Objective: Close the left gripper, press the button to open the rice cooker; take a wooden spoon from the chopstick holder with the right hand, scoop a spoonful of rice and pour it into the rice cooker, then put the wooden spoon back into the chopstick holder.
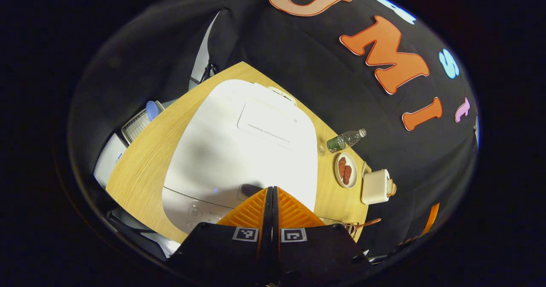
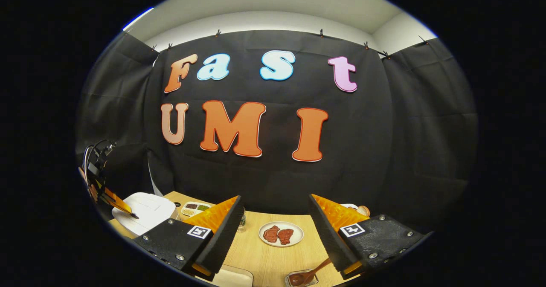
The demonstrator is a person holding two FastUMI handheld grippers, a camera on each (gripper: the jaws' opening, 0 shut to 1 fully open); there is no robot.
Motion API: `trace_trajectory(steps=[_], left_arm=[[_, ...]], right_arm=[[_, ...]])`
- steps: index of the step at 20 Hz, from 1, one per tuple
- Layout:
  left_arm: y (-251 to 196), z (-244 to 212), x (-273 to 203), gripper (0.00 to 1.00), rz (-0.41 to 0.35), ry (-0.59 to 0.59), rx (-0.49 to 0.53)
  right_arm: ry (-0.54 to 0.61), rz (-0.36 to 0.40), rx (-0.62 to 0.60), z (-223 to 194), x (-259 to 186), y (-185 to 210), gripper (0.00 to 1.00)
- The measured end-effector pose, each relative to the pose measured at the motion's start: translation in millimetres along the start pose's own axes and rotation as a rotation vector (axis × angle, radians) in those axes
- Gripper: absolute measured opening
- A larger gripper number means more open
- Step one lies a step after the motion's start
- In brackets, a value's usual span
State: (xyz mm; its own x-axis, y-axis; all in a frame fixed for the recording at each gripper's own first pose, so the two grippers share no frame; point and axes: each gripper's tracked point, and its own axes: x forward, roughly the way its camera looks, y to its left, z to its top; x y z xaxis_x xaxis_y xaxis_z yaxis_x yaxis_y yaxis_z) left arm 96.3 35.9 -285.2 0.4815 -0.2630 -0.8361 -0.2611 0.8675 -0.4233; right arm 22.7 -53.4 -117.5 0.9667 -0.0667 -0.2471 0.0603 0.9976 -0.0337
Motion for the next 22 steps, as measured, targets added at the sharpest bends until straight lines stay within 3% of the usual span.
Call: trace_trajectory(steps=[4, 6, 7, 10, 13, 18, 19, 20, 22], left_arm=[[13, -12, 14, 0.06, 0.037, 0.032, -0.009], [16, -13, 17, 0.10, 0.049, 0.008, -0.010], [16, -11, 17, 0.06, 0.051, -0.004, -0.009], [14, -9, 11, 0.06, 0.060, -0.053, 0.033], [-4, 13, -11, 0.06, 0.049, -0.245, 0.111], [-19, 55, -74, 0.06, 0.182, -0.609, 0.282], [-18, 63, -89, 0.06, 0.229, -0.673, 0.311], [-9, 66, -107, 0.06, 0.331, -0.721, 0.330], [-5, 62, -120, 0.06, 0.379, -0.809, 0.357]], right_arm=[[0.017, -0.014, 0.011, -9, 1, -5, 0.94], [0.032, -0.007, 0.013, -14, 2, -3, 0.94], [0.035, -0.006, 0.012, -16, 3, -4, 0.99], [0.048, 0.000, 0.019, -21, 6, -5, 0.94], [0.065, 0.007, 0.029, -28, 8, -7, 0.94], [0.103, 0.024, 0.029, -40, 11, -7, 0.94], [0.110, 0.024, 0.030, -43, 10, -8, 0.94], [0.115, 0.024, 0.031, -47, 10, -10, 0.94], [0.123, 0.024, 0.040, -52, 7, -14, 0.94]])
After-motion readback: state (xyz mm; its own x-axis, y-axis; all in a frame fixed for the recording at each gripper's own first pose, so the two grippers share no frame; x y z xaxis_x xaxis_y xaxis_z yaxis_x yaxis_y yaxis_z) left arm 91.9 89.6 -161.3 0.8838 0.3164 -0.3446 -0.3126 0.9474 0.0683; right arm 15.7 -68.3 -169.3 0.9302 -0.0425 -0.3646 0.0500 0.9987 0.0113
